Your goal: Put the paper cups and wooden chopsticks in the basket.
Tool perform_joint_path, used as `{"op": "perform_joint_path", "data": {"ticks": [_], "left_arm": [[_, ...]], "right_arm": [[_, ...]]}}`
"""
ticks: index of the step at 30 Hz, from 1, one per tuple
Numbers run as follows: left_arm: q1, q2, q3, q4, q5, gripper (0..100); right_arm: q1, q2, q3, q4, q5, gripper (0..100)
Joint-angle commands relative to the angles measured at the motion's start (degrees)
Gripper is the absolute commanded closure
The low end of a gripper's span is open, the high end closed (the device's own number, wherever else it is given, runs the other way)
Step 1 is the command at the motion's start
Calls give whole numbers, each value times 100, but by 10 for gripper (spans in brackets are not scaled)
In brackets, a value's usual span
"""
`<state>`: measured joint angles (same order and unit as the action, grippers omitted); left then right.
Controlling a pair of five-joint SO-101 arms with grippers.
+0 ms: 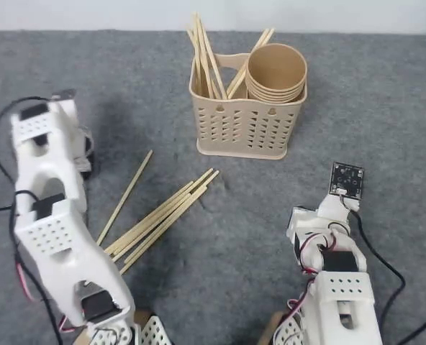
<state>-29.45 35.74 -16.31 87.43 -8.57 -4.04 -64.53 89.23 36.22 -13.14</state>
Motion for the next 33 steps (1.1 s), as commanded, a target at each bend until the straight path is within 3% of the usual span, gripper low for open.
{"op": "perform_joint_path", "data": {"ticks": [1,9,22,27,30,33], "left_arm": [[-97,-70,-1165,1073,-44,987],[-105,-202,-2193,1319,0,987],[563,-3270,558,1213,-35,987],[633,-4123,1402,325,-9,987],[598,-4615,2114,-607,0,987],[624,-5160,2949,-1758,457,987]], "right_arm": [[31,-145,-44,-110,88,990],[40,-145,-44,-127,97,990],[40,-145,-44,-145,97,990],[40,-145,-44,-110,97,990],[40,-145,-44,-110,97,990],[40,-145,-44,-110,97,990]]}}
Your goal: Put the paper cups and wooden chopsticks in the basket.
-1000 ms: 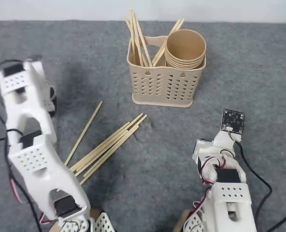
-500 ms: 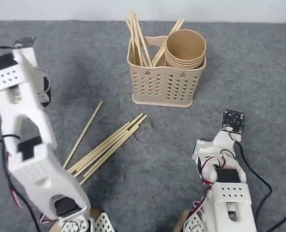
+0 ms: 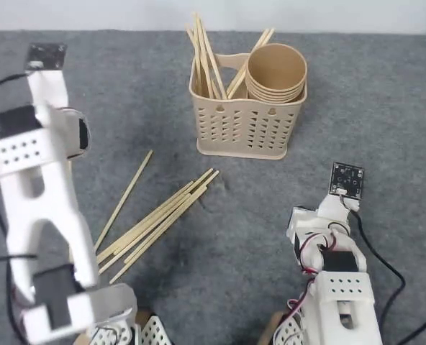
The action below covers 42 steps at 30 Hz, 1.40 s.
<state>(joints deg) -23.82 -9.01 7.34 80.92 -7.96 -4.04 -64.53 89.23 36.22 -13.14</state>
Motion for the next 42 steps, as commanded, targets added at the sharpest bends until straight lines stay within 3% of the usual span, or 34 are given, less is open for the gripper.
{"op": "perform_joint_path", "data": {"ticks": [1,7,15,27,30,34,42], "left_arm": [[70,-879,875,-1530,607,987],[431,-1881,2158,-3684,1451,987],[1319,-2708,2738,-6259,2321,987],[2892,-2699,2765,-10040,2444,987],[3235,-2462,2431,-10136,2444,987],[3543,-1960,1842,-9442,2444,987],[3569,-686,1684,-9363,2444,987]], "right_arm": [[40,-145,-44,-110,97,990],[40,-145,-44,-110,97,990],[57,-145,-44,-136,97,990],[57,-145,-44,-145,114,990],[57,-145,-44,-145,114,990],[66,-145,-53,-145,123,990],[66,-145,-70,-145,123,990]]}}
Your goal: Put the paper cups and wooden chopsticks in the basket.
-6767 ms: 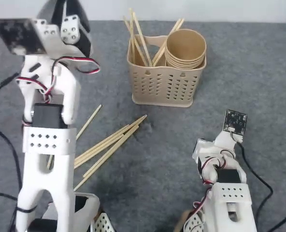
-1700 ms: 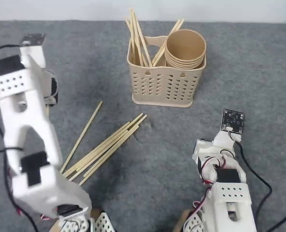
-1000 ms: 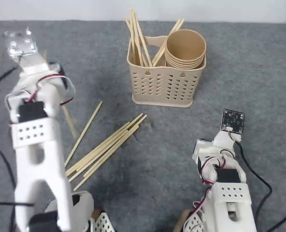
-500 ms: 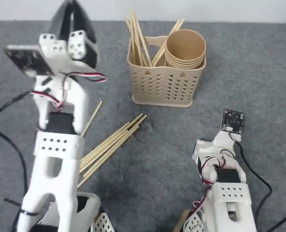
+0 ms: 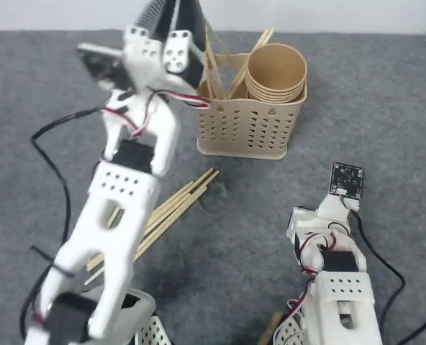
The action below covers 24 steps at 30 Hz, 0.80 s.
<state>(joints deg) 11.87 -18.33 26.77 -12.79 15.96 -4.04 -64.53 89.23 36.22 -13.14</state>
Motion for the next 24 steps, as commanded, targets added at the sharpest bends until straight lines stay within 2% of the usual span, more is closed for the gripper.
{"op": "perform_joint_path", "data": {"ticks": [1,19,24], "left_arm": [[-9,387,-251,26,53,987],[158,607,1402,53,26,976],[123,536,1376,53,53,795]], "right_arm": [[66,-145,-70,-145,123,990],[57,-145,-88,-145,132,990],[57,-145,-79,-145,132,990]]}}
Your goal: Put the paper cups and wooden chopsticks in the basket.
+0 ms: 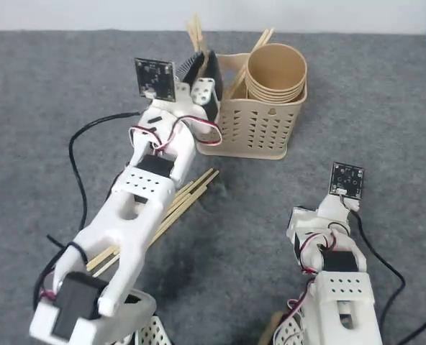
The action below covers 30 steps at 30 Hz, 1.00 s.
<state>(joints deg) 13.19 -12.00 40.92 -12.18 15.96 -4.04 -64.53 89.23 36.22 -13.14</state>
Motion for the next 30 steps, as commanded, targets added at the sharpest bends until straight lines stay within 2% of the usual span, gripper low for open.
{"op": "perform_joint_path", "data": {"ticks": [1,3,7,13,16,19,21,25,30], "left_arm": [[-9,-141,-66,0,53,765],[-79,-352,-136,229,53,751],[-352,-1108,-620,1477,53,781],[-1187,-2251,-2009,4668,44,828],[-1618,-2382,-2651,6382,35,829],[-1899,-2251,-2870,7727,18,829],[-2048,-2040,-2862,8273,-176,829],[-2295,-1160,-2853,8967,-1002,829],[-2374,457,-2853,9178,-1767,829]], "right_arm": [[57,-145,-79,-145,132,990],[66,-145,-79,-145,132,990],[66,-145,-70,-145,132,990],[57,-145,-70,-154,132,990],[57,-145,-70,-154,132,990],[48,-145,-62,-154,132,990],[48,-145,-62,-154,132,990],[48,-145,-62,-154,132,990],[57,-145,-53,-145,132,990]]}}
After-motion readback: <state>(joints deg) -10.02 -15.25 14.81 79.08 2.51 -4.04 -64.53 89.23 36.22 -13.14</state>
